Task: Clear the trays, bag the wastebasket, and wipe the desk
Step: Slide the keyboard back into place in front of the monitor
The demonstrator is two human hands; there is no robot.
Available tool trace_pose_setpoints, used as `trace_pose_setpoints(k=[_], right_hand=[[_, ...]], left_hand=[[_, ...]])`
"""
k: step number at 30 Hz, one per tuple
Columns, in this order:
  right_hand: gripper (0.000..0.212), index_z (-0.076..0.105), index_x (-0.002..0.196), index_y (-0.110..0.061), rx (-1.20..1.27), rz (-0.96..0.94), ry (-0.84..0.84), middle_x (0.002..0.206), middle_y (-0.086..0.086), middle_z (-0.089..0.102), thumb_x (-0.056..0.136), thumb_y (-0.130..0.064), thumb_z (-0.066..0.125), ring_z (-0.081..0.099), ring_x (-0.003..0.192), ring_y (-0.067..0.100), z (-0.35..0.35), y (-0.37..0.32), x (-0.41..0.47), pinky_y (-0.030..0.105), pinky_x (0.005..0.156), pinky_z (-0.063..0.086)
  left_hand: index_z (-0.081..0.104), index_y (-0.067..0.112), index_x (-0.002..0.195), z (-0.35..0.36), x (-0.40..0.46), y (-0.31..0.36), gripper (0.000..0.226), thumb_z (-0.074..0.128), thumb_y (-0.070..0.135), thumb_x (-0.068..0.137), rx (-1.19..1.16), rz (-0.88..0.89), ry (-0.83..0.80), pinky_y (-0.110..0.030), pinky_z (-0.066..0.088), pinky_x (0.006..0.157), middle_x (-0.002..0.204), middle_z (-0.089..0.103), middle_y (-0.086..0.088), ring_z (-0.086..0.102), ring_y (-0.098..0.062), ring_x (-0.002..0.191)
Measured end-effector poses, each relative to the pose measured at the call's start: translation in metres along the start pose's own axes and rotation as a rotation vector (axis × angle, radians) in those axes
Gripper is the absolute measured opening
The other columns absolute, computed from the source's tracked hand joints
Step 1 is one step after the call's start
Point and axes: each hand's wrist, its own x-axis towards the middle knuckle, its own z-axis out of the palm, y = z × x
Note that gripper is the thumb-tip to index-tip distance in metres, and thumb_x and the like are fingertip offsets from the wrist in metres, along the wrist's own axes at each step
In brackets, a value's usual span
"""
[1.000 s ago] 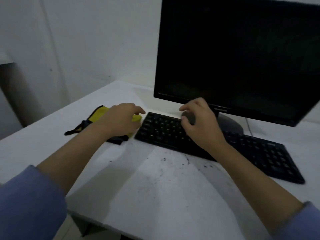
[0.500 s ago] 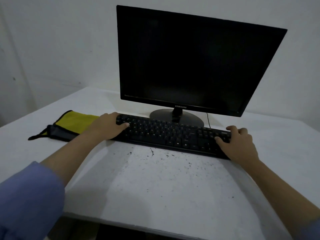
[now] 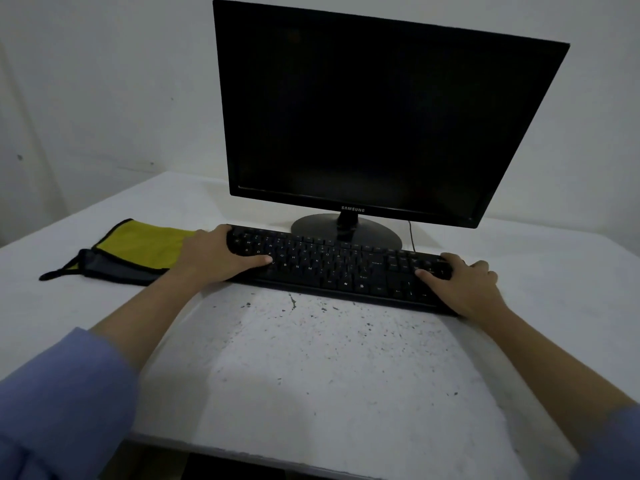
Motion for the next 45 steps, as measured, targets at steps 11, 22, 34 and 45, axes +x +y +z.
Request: trace_pose_setpoints(k=[11, 22, 34, 45], right_hand=[[0.074, 0.038, 0.137, -0.031, 0.083, 0.042, -0.023, 0.125, 0.024, 0.039, 0.074, -0.067, 0.054, 0.036, 0.122, 0.043, -0.011, 0.013, -0.022, 0.044, 0.103, 0.034], [0.073, 0.036, 0.139, -0.032, 0.105, 0.05, -0.014, 0.13, 0.022, 0.036, 0.076, -0.064, 0.055, 0.029, 0.127, 0.04, -0.007, 0.014, -0.049, 0.046, 0.103, 0.033], [0.072, 0.036, 0.139, -0.031, 0.042, 0.039, -0.03, 0.13, 0.023, 0.038, 0.078, -0.065, 0.051, 0.026, 0.128, 0.039, -0.007, 0.014, -0.05, 0.044, 0.101, 0.033], [0.071, 0.035, 0.139, -0.031, 0.015, 0.047, -0.065, 0.132, 0.023, 0.034, 0.078, -0.065, 0.051, 0.025, 0.129, 0.04, -0.01, 0.013, -0.05, 0.045, 0.104, 0.03]], left_hand=[[0.043, 0.014, 0.136, -0.015, -0.026, 0.0, 0.096, 0.067, 0.067, 0.061, -0.04, 0.003, 0.015, -0.037, 0.041, 0.097, 0.132, 0.055, -0.009, 0.05, -0.029, 0.12], [0.05, 0.008, 0.129, -0.014, -0.056, -0.003, 0.084, 0.071, 0.059, 0.065, -0.075, 0.03, 0.035, -0.035, 0.038, 0.098, 0.127, 0.058, -0.013, 0.05, -0.031, 0.119], [0.053, 0.009, 0.126, -0.008, -0.041, -0.007, 0.115, 0.045, 0.085, 0.04, 0.069, -0.009, -0.027, -0.037, 0.036, 0.1, 0.124, 0.059, -0.013, 0.048, -0.033, 0.12], [0.044, 0.02, 0.131, -0.018, -0.034, -0.006, 0.109, 0.038, 0.087, 0.045, 0.253, -0.016, -0.239, -0.042, 0.034, 0.105, 0.134, 0.049, -0.008, 0.038, -0.034, 0.127]])
